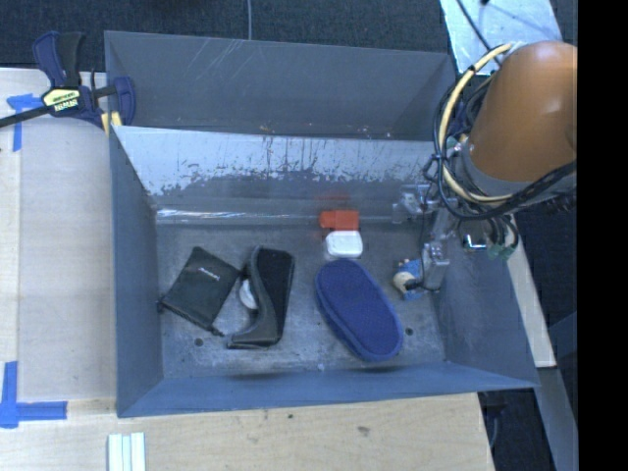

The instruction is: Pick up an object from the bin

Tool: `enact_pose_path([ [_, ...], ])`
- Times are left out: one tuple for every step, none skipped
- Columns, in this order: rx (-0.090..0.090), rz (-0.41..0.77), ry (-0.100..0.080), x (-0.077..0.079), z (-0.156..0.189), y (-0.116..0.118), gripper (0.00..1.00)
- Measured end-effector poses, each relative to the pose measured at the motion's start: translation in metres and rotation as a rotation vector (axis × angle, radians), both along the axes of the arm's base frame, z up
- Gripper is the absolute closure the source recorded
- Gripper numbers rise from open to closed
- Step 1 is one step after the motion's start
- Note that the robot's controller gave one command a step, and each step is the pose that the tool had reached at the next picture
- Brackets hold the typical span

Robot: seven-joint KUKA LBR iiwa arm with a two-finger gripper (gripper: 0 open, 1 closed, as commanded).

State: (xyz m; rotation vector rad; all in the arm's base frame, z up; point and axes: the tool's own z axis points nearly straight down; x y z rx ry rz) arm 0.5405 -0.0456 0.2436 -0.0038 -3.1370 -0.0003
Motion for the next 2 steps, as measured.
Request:
enact_pose_path([
  [0.001,0.440,-0.003,0.047,-0.176,-0.093,0.00],
  [-0.002,0.406,-0.012,0.050,-0.141,-0.104,0.00],
])
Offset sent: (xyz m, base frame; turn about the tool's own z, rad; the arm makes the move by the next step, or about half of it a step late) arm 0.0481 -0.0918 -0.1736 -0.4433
